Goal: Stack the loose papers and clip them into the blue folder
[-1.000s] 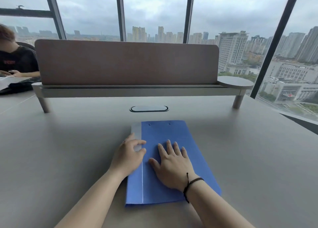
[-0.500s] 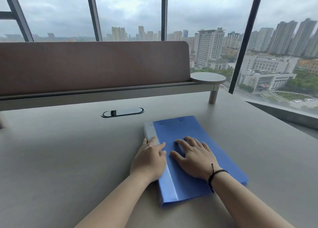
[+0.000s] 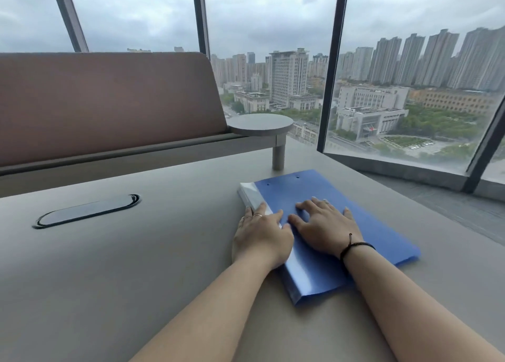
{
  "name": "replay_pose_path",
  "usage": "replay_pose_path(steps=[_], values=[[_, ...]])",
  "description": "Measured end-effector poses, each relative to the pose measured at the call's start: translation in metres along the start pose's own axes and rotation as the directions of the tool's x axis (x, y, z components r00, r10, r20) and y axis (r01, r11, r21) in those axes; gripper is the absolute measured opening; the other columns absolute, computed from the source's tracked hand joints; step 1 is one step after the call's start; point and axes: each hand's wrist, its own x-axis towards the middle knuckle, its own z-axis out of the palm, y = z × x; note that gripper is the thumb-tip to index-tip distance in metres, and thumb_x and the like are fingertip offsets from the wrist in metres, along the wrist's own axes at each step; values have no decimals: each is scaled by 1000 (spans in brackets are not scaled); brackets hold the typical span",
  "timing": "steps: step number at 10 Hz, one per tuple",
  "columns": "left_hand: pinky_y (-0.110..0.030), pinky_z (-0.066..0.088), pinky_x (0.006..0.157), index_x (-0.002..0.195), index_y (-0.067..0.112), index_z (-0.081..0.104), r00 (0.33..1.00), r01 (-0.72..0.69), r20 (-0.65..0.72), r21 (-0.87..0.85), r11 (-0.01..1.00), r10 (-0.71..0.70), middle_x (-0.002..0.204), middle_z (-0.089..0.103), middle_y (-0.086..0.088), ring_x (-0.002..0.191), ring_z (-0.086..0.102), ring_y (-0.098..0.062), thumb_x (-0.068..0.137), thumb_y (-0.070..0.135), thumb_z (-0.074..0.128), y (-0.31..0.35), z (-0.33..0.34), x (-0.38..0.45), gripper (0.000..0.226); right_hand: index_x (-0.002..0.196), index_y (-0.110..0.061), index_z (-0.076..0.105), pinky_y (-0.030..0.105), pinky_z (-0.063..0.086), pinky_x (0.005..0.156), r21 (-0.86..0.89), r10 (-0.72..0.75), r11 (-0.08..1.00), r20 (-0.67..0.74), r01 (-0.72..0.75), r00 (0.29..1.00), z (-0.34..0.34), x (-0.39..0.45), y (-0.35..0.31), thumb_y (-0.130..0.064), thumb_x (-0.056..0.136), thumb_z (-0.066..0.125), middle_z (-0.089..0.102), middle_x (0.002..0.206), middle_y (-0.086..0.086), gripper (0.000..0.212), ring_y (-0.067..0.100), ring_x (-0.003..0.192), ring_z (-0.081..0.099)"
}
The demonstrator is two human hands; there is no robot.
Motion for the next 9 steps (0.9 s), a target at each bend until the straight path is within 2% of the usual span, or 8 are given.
replay_pose_path(steps=[2,5,6,7,8,9], values=[[-37,9,123,152,36,39,1000,-14,-19,23,1000,15,169,13,5,156,6,-23,98,44,33,17,16,56,55,142,-39,45,54,7,121,-9,-16,1000,-35,16,999,-6,57,24,-63,97,34,35,160,-8,53,11,151,23],[-40,9,125,150,37,41,1000,-16,-25,14,1000,16,168,16,5,155,6,-25,95,51,34,18,24,89,57,144,-41,44,57,8,121,-23,-27,999,-30,26,999,-4,89,30,-62,98,33,34,161,-9,52,10,152,22],[-38,19,122,143,31,50,997,-18,-71,-186,982,4,166,22,0,154,14,-18,93,57,43,13,20,82,57,146,-45,42,56,9,123,-27,6,1000,-14,-6,1000,-3,88,31,-66,96,31,28,165,-7,55,12,153,22],[-30,35,111,127,23,63,987,-30,-155,-486,873,-52,148,51,-1,137,44,-15,93,41,56,1,4,61,39,142,-47,45,53,24,117,-165,73,984,71,-61,995,-16,82,18,-67,97,28,39,160,-5,52,20,147,35],[-33,50,99,107,21,73,984,-34,-163,-595,803,-79,114,73,1,111,64,-18,88,33,60,-22,-14,22,26,145,-44,43,47,36,106,-202,22,979,-35,-28,999,-25,70,-14,-50,101,34,52,150,-1,45,28,134,50],[-23,52,87,98,20,77,982,-57,-181,-571,819,-58,98,77,3,92,68,-9,90,27,64,-55,-32,-14,17,123,-28,63,36,45,78,-50,-135,991,-247,126,960,-10,46,-71,-28,100,41,69,125,8,32,34,111,62]])
